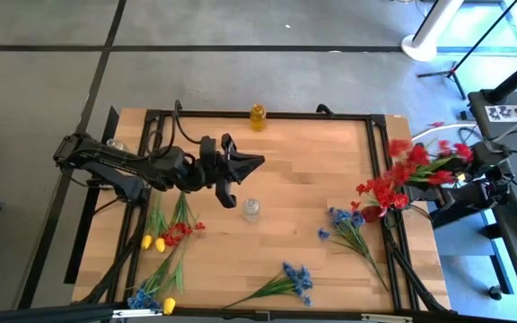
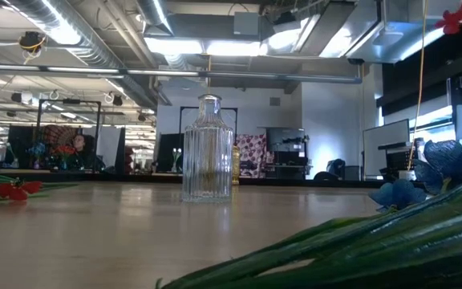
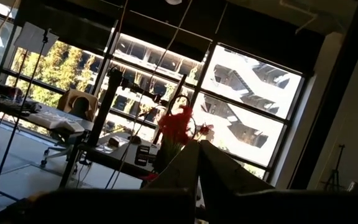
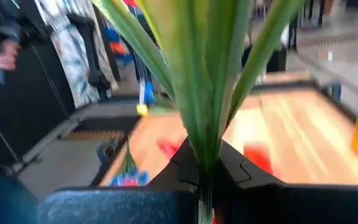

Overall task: Sort flowers into vase by color
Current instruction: Put the top red flowers into the red vase

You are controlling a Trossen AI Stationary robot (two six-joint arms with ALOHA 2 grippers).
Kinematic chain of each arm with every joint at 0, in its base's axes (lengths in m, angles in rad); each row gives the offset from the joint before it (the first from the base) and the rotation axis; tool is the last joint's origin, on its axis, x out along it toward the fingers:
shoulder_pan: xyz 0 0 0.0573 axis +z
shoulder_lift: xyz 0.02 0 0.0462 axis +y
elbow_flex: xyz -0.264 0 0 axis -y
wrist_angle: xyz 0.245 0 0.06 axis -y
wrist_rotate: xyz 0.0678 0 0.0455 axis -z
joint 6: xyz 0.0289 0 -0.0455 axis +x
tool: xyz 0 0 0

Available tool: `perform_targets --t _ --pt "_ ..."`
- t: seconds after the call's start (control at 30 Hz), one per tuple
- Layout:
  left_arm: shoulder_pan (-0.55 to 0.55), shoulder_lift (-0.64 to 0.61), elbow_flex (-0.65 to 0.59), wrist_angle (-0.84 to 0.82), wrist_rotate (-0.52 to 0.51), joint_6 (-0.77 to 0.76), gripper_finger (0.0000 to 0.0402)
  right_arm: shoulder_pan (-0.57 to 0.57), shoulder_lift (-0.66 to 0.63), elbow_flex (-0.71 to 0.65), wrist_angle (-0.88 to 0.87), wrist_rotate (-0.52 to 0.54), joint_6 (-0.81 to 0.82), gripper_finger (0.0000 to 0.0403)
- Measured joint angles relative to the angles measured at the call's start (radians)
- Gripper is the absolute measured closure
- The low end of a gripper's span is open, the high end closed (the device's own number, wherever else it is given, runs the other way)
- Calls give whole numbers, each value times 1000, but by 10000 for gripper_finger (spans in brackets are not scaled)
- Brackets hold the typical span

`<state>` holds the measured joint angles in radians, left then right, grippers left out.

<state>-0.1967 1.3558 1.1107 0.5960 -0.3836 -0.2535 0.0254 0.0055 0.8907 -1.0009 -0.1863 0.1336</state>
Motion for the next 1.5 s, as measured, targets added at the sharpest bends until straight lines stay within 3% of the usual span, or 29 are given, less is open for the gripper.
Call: perform_targets --t 0.2,0.63,0.87,1.27,1.37,1.5 --pt "0 0 0 -15 0 -1 392 0 0 -13 -17 -7 13 393" --pt "0 0 0 -24 0 -5 392 0 -1 -143 138 13 -34 393" --pt "0 0 0 -29 0 -6 392 0 -1 -158 242 102 -91 393" --pt "-36 0 0 -39 0 -6 392 0 -1 -178 119 63 -7 389" --pt "-44 0 0 -39 0 -6 392 0 -1 -178 104 66 19 372" --pt "-54 0 0 -39 0 -6 392 0 -1 -178 81 66 44 312"
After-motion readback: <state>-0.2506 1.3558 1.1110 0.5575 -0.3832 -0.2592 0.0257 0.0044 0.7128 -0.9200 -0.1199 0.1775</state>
